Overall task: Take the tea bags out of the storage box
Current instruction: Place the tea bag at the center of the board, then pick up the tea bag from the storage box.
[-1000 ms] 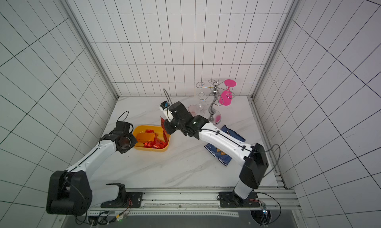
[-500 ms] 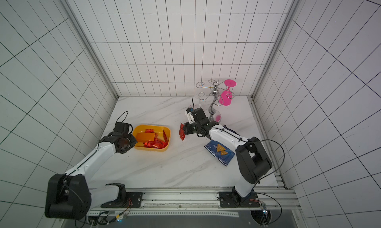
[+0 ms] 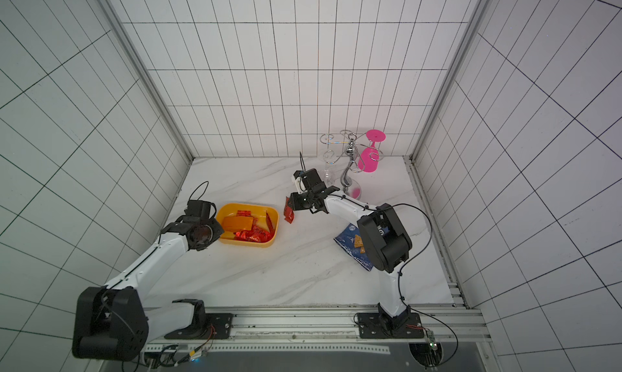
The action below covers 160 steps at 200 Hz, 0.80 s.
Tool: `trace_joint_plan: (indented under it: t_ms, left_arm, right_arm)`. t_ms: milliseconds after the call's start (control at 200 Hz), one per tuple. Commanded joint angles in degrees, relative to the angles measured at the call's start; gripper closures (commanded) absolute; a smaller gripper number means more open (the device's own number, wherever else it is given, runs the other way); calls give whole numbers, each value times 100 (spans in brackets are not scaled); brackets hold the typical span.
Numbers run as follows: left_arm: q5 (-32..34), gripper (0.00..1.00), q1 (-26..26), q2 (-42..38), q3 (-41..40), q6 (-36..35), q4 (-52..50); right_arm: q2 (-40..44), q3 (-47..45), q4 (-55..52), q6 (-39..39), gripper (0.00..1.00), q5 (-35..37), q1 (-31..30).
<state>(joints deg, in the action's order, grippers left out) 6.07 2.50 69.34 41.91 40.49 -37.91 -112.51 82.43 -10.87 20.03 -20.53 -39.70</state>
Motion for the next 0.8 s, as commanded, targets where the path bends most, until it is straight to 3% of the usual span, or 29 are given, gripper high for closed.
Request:
trace_joint_plan:
  t_ms: [0,130,280,540,795]
  left_arm:
    - [119,100,-22,-96,-18,-59,152]
    - [96,100,-22,-112,-29,-64,170]
    - [88,100,-22,-59,-23,-59,188]
    - [93,100,-22,-148,-46,-58,192]
    - [96,100,-22,-146,-55,-62,197]
  right_arm:
    - [79,288,-464,-267,52,350,41]
    - [519,387,-750,-477,50,406,-111]
    - [502,1006,-1732,-962,52,673,-836]
    - [-479,2140,-2699,-958,55,910,-1469]
    - [-1523,3222,-3594,-1139,55,1536,-1624]
